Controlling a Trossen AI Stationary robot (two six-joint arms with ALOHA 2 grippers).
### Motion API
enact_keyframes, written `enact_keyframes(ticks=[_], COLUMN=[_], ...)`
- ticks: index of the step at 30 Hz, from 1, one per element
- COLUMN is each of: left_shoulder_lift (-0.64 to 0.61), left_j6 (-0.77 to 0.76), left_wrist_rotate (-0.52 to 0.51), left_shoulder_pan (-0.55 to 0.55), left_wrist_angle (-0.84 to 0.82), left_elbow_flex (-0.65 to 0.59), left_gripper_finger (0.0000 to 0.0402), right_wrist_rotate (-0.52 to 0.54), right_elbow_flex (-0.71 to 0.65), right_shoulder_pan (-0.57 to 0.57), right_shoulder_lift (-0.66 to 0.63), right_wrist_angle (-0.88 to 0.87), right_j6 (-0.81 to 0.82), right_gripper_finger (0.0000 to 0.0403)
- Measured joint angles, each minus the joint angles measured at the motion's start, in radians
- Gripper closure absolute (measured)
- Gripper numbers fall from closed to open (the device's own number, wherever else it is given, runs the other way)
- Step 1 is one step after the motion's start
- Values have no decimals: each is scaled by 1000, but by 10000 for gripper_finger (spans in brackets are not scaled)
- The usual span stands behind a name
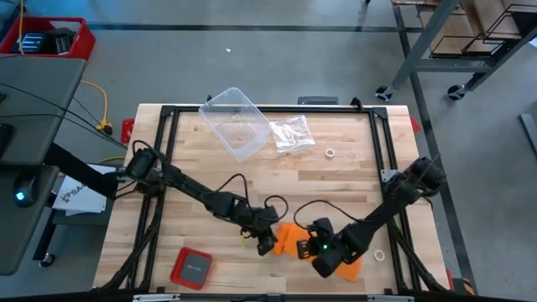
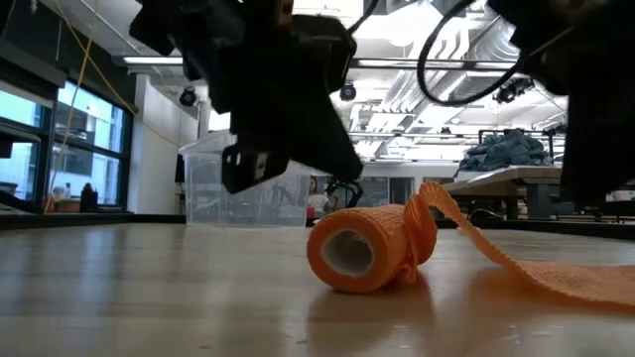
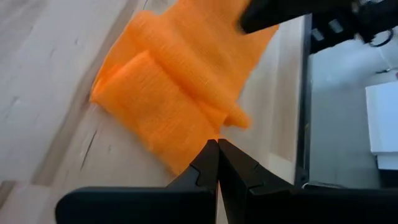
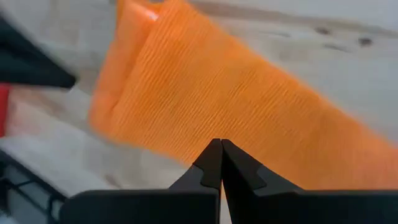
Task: Roll bandage
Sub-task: Roll the orange bandage
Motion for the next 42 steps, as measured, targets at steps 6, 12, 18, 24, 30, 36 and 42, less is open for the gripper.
enact_keyframes(ticks=[6,12,18,24,30,36,42], left_shoulder_lift=[9,12,13,30,99,114,107], left_j6=[-1,1,19,46,5,42,81], left_wrist_rotate=[-8,-41,-32,-22,24,8,10], left_shoulder_pan=[2,8,20,20,27,28,36], left_wrist_angle=[33,68,87,93,97,59,-102], left_elbow_flex=[1,1,0,1,33,70,76], left_gripper_finger=[401,401,401,401,401,401,402], right_wrist_rotate=[-19,-48,-39,-43,-59,-129,-214], right_elbow_flex=[-25,-25,-26,-26,-26,-25,-25], right_shoulder_pan=[-25,-43,-52,-68,-78,-74,-13], right_shoulder_lift=[21,44,53,54,54,54,54], right_wrist_angle=[62,125,158,160,172,155,45], right_j6=[-16,-41,-39,-40,-51,-50,37], right_gripper_finger=[403,403,403,403,403,403,403])
